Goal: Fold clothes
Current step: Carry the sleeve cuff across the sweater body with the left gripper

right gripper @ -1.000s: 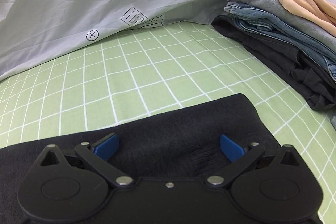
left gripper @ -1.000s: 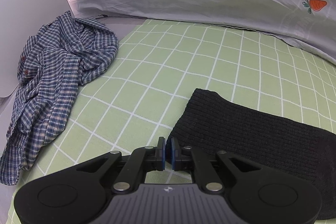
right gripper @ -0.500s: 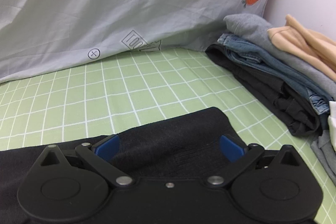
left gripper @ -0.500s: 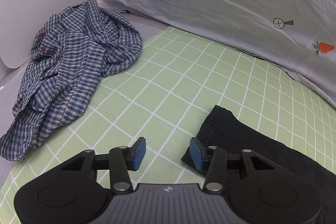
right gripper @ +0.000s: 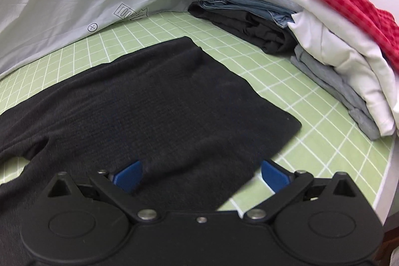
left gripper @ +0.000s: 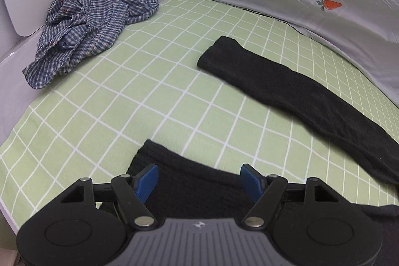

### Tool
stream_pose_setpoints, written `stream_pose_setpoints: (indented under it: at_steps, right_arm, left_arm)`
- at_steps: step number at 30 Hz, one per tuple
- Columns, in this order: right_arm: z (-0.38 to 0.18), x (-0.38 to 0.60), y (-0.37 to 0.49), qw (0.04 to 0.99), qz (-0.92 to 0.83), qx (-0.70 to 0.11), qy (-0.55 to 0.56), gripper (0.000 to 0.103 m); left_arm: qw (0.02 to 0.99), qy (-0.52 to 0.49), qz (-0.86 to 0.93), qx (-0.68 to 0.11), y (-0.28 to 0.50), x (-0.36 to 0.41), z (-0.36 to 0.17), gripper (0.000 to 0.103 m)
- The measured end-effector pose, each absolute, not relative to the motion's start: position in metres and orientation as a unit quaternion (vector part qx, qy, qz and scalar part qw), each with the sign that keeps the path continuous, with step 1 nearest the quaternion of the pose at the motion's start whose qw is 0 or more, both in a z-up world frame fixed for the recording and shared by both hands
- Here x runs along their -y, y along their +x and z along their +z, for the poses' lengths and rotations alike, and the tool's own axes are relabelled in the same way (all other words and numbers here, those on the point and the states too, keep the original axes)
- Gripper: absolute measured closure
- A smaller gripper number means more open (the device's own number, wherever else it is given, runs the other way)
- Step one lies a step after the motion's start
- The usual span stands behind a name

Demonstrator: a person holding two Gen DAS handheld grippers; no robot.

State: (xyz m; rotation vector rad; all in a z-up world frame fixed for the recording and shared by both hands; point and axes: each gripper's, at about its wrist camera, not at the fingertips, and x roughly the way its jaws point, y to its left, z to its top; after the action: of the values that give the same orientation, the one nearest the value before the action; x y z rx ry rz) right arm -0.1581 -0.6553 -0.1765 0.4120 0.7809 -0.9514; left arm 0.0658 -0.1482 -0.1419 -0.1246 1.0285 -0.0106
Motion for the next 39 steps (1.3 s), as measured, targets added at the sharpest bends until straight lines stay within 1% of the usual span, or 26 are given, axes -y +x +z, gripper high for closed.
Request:
stream_pose_setpoints:
  at_steps: [1,4,6,13,14,16,18,19,21,24,26,27,28,29,30,31,34,39]
  right_arm:
    - [-0.178,0.656,-0.165,0.797,-0.440,-0.363,0.197,0.001]
    - [-0.183,0.659,-0.178,0.801,-0.431,-0.366,0.199,0.008]
    - [-0.185,0.663,-0.183,0.808,-0.416,-0.367,0.198,0.019]
    - [-0.190,0.676,-0.188,0.828,-0.392,-0.350,0.194,0.022]
    - [-0.190,0.677,-0.188,0.831,-0.392,-0.346,0.192,0.025]
    - [-0.189,0.681,-0.190,0.834,-0.392,-0.338,0.192,0.036]
    - [-0.188,0.686,-0.193,0.833,-0.396,-0.331,0.199,0.056]
    - [-0.188,0.689,-0.194,0.832,-0.398,-0.327,0.205,0.060]
    - [-0.187,0.696,-0.198,0.829,-0.402,-0.323,0.217,0.080]
    - [-0.187,0.702,-0.203,0.828,-0.399,-0.319,0.230,0.089]
    - [-0.187,0.705,-0.205,0.828,-0.397,-0.319,0.234,0.090]
    - [-0.186,0.704,-0.204,0.828,-0.398,-0.321,0.230,0.091]
    - [-0.186,0.703,-0.202,0.828,-0.399,-0.323,0.225,0.091]
    - [-0.186,0.702,-0.201,0.827,-0.400,-0.325,0.222,0.091]
    - [-0.185,0.701,-0.200,0.826,-0.403,-0.326,0.222,0.091]
    - [-0.185,0.701,-0.200,0.824,-0.406,-0.325,0.224,0.092]
    - [-0.178,0.701,-0.198,0.825,-0.411,-0.316,0.226,0.093]
    - [-0.160,0.701,-0.193,0.832,-0.416,-0.298,0.215,0.096]
  left_arm:
    - [0.867,-0.062,-0.004,-0.494,0.056,0.149,-0.144,0.029]
    - [0.865,-0.074,0.009,-0.496,0.040,0.148,-0.146,0.029]
    - [0.864,-0.083,0.019,-0.496,0.032,0.146,-0.148,0.029]
    - [0.858,-0.114,0.055,-0.498,0.003,0.141,-0.153,0.029]
    - [0.857,-0.118,0.060,-0.498,-0.002,0.140,-0.153,0.029]
    - [0.855,-0.127,0.071,-0.498,-0.010,0.139,-0.155,0.029]
    - [0.853,-0.136,0.084,-0.497,-0.017,0.136,-0.156,0.029]
    - [0.852,-0.143,0.099,-0.494,-0.016,0.131,-0.156,0.029]
    - [0.848,-0.164,0.124,-0.488,-0.013,0.120,-0.156,0.030]
    - [0.847,-0.182,0.137,-0.481,-0.004,0.112,-0.157,0.034]
    - [0.847,-0.189,0.142,-0.475,0.003,0.109,-0.157,0.045]
    - [0.848,-0.191,0.144,-0.473,0.006,0.108,-0.157,0.047]
    - [0.850,-0.188,0.145,-0.471,0.010,0.109,-0.157,0.056]
    - [0.851,-0.187,0.146,-0.469,0.014,0.110,-0.158,0.073]
    - [0.849,-0.191,0.146,-0.470,0.018,0.109,-0.159,0.084]
    - [0.848,-0.195,0.147,-0.470,0.022,0.108,-0.159,0.098]
    - [0.846,-0.216,0.147,-0.465,0.029,0.103,-0.158,0.099]
    - [0.859,-0.211,0.134,-0.447,0.041,0.109,-0.137,0.099]
